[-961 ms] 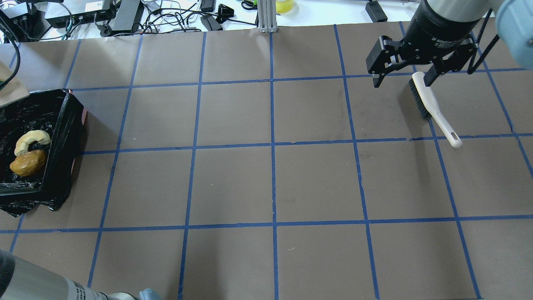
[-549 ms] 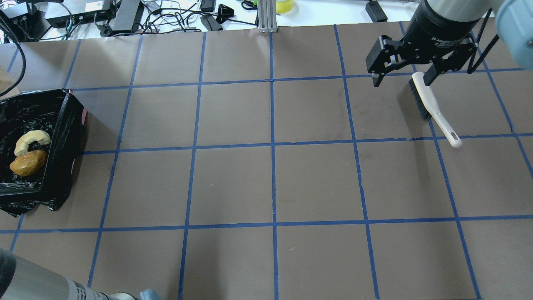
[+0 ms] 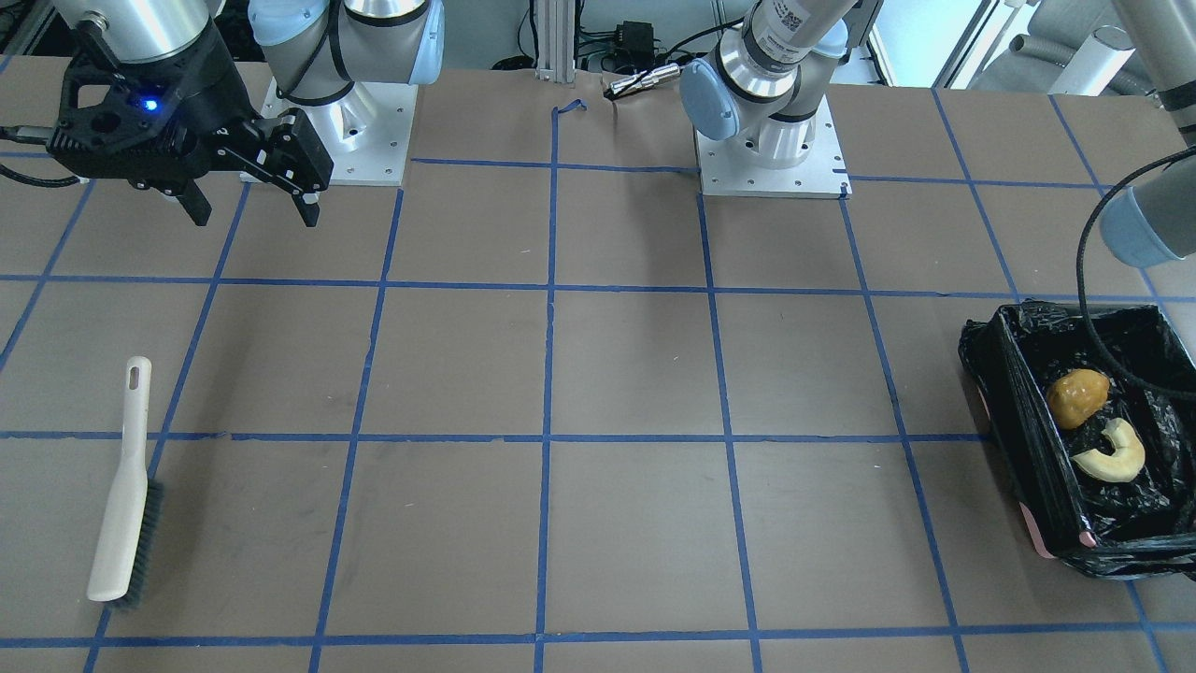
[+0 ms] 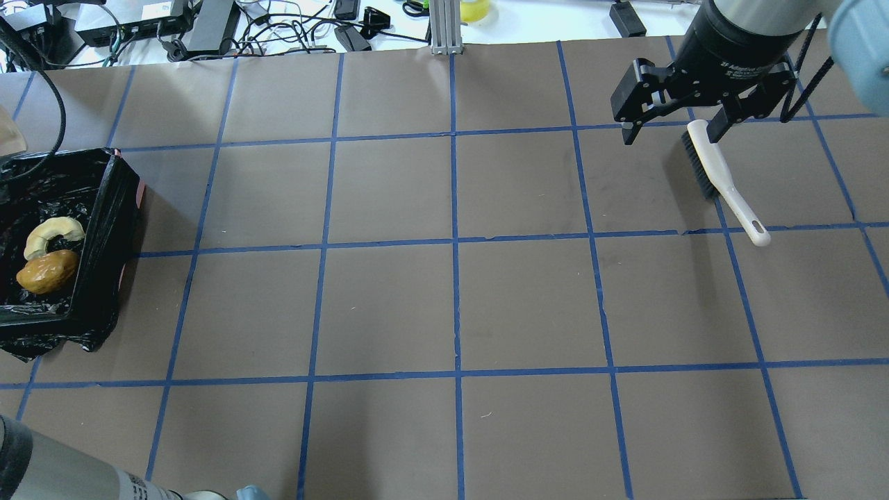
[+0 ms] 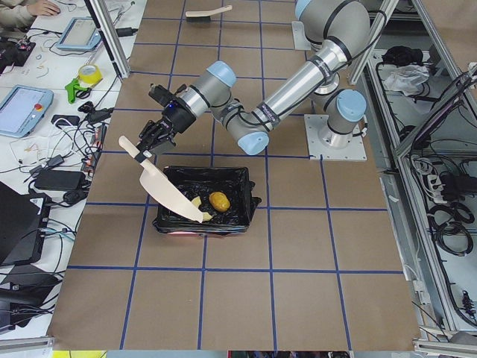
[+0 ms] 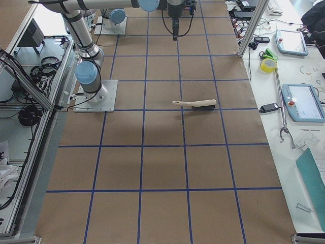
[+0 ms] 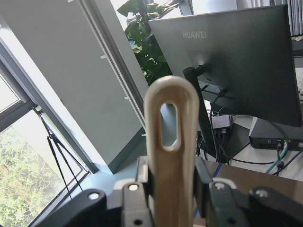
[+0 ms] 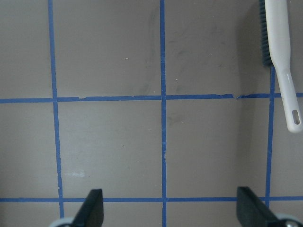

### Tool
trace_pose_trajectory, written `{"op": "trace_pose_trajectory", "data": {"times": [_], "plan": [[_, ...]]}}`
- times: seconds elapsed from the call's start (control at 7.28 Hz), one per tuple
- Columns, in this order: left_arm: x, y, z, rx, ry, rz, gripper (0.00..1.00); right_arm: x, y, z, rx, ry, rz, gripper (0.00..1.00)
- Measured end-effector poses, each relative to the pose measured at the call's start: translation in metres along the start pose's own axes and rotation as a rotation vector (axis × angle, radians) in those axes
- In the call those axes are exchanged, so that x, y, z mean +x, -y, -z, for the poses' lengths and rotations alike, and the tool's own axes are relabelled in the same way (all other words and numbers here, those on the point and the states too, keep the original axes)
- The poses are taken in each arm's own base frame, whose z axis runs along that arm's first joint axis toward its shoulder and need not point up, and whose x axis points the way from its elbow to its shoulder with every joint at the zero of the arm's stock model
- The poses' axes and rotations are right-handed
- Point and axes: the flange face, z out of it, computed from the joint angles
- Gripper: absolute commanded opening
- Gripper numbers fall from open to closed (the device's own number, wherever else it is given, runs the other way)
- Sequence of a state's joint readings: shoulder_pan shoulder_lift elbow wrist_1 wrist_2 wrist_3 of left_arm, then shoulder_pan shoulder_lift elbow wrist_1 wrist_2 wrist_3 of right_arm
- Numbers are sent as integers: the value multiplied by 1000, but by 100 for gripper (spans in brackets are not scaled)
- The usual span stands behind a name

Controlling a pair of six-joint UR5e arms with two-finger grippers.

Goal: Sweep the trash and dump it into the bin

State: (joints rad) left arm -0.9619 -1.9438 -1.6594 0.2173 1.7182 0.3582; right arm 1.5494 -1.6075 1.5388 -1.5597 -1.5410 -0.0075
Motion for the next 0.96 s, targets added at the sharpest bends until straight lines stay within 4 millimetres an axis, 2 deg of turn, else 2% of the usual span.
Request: {"op": "trace_pose_trajectory", "data": {"times": [0.41,0.96], "plan": [[10,-5,15,54,20,-2,0,-1,-2,1,1,0,1,100],[18,-19,19,86,33,-82,0,0,-3,-1,-6,-2,0,100]]}}
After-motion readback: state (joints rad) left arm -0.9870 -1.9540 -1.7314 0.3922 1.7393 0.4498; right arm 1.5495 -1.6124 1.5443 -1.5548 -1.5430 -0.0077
